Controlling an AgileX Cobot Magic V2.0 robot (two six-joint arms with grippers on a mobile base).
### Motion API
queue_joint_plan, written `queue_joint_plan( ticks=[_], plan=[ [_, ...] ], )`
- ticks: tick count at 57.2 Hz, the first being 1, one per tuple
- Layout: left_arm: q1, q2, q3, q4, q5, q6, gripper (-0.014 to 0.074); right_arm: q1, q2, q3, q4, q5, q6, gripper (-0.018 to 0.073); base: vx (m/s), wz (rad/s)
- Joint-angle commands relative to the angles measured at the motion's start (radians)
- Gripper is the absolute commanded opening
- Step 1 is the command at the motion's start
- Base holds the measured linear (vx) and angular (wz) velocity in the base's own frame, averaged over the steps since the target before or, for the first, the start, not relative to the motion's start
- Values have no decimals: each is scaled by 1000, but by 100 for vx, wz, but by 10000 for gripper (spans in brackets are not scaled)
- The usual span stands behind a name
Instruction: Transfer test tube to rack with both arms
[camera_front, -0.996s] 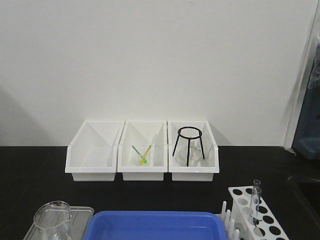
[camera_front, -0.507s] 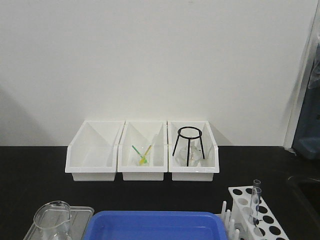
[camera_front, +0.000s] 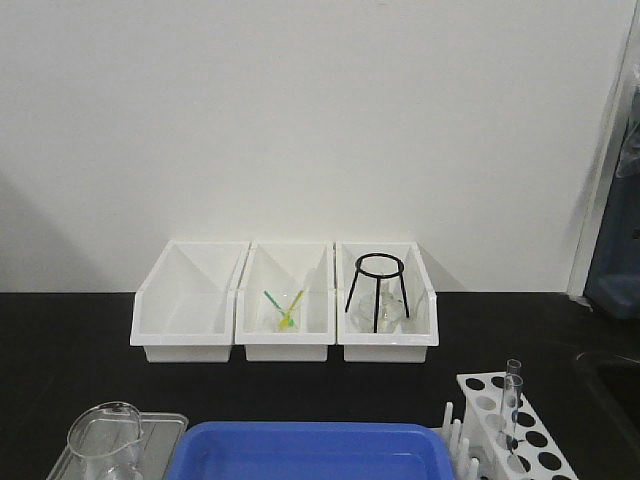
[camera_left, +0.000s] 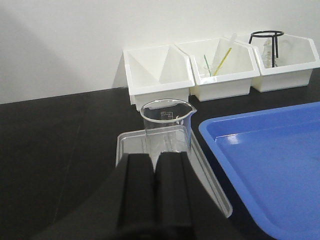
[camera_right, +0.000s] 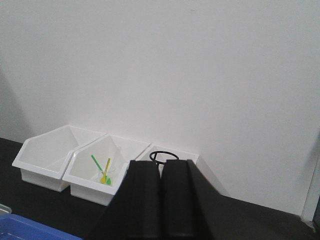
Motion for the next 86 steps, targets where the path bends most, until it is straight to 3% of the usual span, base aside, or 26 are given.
queue_joint_plan(
  ticks=[1,5,8,16,22,30,39,45,53,86],
  plan=[
    [0,-15,-28,-6,-78,-8,-7,-3,6,-31,-17,-59,-9,-11,0,0],
    [0,-15,-28,-6,-78,-8,-7,-3,6,-30,-63,-58,25,-11,0,0],
    [0,-15,-28,-6,-78,-8,-7,-3,6,-29,-150,-43,84,-11,0,0],
    [0,-15,-28,-6,-78,-8,-7,-3,6,-29,-489,54,391,-11,0,0],
    [0,-15,-28,-6,-78,-8,-7,-24,3,-5,-635,98,572,-11,0,0],
    [0,-15,-28,-6,-79,-8,-7,-152,-28,122,-638,61,651,-11,0,0],
    [0,-15,-28,-6,-79,-8,-7,-337,-172,323,-639,14,655,-11,0,0],
    [0,-15,-28,-6,-79,-8,-7,-416,-327,435,-639,18,657,-11,0,0],
    [0,-15,-28,-6,-79,-8,-7,-433,-494,446,-671,153,653,-11,0,0],
    [0,-15,-28,-6,-79,-8,-7,-433,-513,449,-672,151,653,-11,0,0]
  ],
)
